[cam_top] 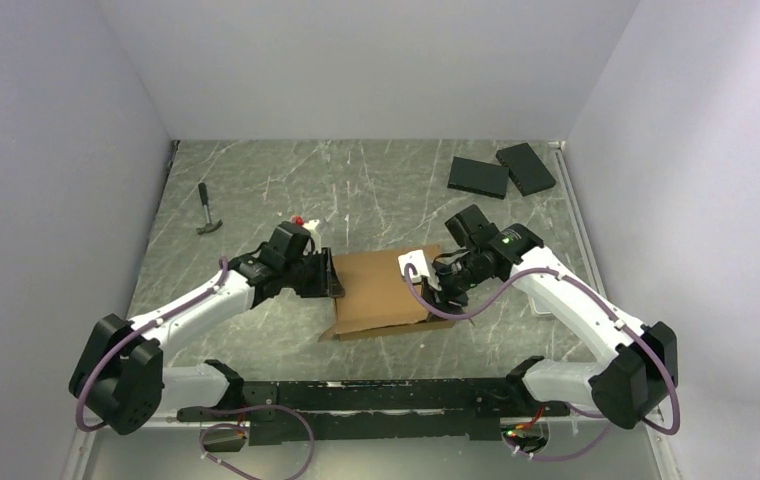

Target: Fold the paper box

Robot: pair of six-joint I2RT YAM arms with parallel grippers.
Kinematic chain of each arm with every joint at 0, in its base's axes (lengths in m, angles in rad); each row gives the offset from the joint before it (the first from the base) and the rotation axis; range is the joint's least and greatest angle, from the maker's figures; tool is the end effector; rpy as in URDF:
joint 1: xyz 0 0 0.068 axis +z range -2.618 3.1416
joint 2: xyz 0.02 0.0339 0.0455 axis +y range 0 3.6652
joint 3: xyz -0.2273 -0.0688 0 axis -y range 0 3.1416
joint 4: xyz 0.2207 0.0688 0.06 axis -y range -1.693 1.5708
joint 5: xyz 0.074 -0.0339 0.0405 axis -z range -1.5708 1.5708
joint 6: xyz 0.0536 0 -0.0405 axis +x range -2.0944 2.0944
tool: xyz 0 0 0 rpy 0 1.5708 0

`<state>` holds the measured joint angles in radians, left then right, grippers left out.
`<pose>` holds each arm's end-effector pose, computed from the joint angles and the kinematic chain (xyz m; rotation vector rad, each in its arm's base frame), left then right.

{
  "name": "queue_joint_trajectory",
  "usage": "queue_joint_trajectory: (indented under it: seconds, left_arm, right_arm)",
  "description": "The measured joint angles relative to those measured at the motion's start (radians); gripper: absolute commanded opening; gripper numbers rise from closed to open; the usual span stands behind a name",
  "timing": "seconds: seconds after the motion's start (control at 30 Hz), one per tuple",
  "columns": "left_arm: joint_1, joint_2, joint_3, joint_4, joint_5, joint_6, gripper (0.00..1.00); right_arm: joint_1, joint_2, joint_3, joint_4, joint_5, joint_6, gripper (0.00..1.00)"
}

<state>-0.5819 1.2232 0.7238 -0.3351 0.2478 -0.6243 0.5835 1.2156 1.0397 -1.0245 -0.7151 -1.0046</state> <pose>0.2013 -0.1482 0.1809 0.0684 2.5509 -0.8191 0.1560 0.1451 0.2404 -1.9203 1.6401 0.8218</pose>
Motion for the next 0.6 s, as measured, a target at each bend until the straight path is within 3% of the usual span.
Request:
queue_joint_trajectory:
  seconds: [0.23,0.4,0.47,0.6]
  left_arm:
    - [0.002,0.048,0.000,0.002,0.000,0.000,0.39]
    - [0.003,0.090,0.014,-0.003,0.000,-0.001,0.39]
    - [0.003,0.111,0.014,-0.004,0.003,-0.001,0.39]
    - [0.004,0.118,0.017,-0.005,0.009,-0.001,0.39]
  right_arm:
    - [0.015,0.055,-0.001,-0.045,-0.005,-0.033,0.67]
    - [0.014,0.072,0.010,-0.083,-0.037,-0.039,0.67]
    - [0.002,0.078,0.032,-0.097,-0.069,-0.033,0.60]
    - [-0.095,0.080,0.074,-0.057,-0.131,0.044,0.30]
